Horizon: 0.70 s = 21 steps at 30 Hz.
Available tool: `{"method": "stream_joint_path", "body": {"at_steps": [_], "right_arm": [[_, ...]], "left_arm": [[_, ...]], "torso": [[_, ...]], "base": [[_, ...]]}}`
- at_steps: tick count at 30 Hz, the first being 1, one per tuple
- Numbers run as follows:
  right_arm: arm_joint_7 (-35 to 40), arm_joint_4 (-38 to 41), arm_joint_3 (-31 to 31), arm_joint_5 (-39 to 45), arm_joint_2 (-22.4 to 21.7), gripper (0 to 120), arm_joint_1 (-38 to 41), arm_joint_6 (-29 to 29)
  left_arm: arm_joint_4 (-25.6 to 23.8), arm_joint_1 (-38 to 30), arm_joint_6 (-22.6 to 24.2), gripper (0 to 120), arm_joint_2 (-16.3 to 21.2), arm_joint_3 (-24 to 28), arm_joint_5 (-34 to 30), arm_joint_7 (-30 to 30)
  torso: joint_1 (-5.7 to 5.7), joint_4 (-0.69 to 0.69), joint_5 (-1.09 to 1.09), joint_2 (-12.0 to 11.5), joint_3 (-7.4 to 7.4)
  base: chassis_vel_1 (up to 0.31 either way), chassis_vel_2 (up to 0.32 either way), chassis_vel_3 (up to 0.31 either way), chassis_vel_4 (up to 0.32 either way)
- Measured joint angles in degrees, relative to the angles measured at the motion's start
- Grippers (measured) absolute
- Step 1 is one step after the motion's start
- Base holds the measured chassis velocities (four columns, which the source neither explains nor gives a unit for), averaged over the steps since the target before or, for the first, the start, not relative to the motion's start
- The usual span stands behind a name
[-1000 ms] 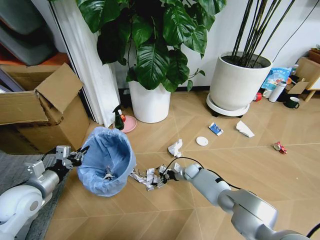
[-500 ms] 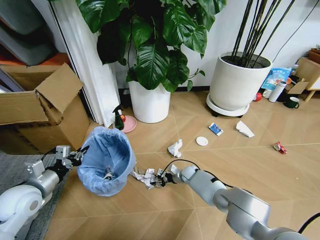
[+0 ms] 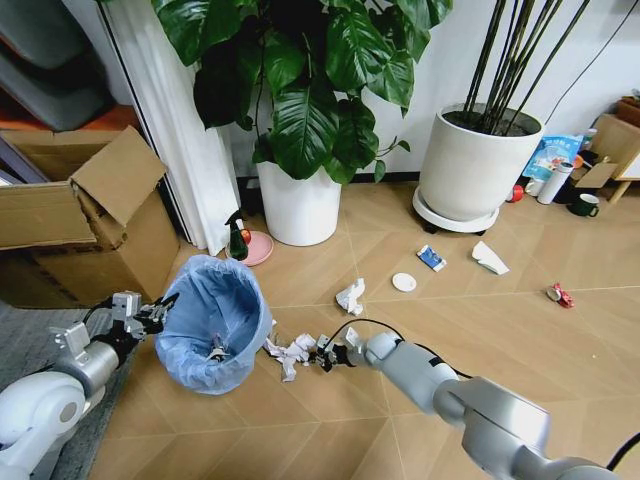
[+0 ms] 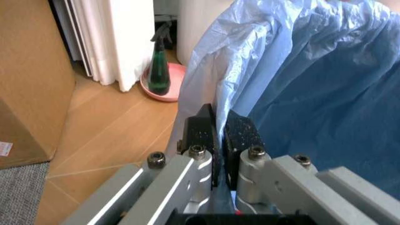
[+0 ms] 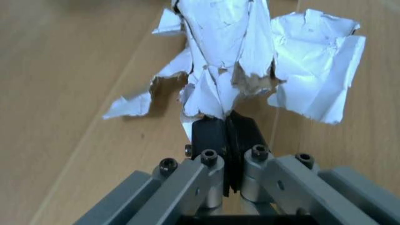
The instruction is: Pick up the trash bin and place the garbage on the floor into it.
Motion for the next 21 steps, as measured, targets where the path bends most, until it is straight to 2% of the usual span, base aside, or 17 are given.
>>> {"method": "stream_joint_path", "body": {"at_steps": [7,16,21], "right_arm": [[-1.2,6.8,1.6,2.3,-3.4,0,-0.6,0.5],[-7.2,14.0,8.6,3.2,-8.2,0,1.9,4.2],[-8.9,19.2,12.6,4.0,-11.2,0,3.0,4.4]], "left_arm": [[0.6,0.0,0.0,0,0.2,0.3,0.0,-0.1],[3.2,-0.4,0.1,0,1.2,1.2,0.3,-0.1],[4.1,-0.3,0.3,0,1.5,1.5,0.5,-0.1]], "torso": [[0.0,-0.01,0.0,0.0,0.0],[0.0,0.0,0.0,0.0,0.0],[0.0,-0.01,0.01,0.0,0.0]], "base": [[0.0,0.0,0.0,0.0],[0.0,0.0,0.0,0.0],[0.0,0.0,0.0,0.0]]}}
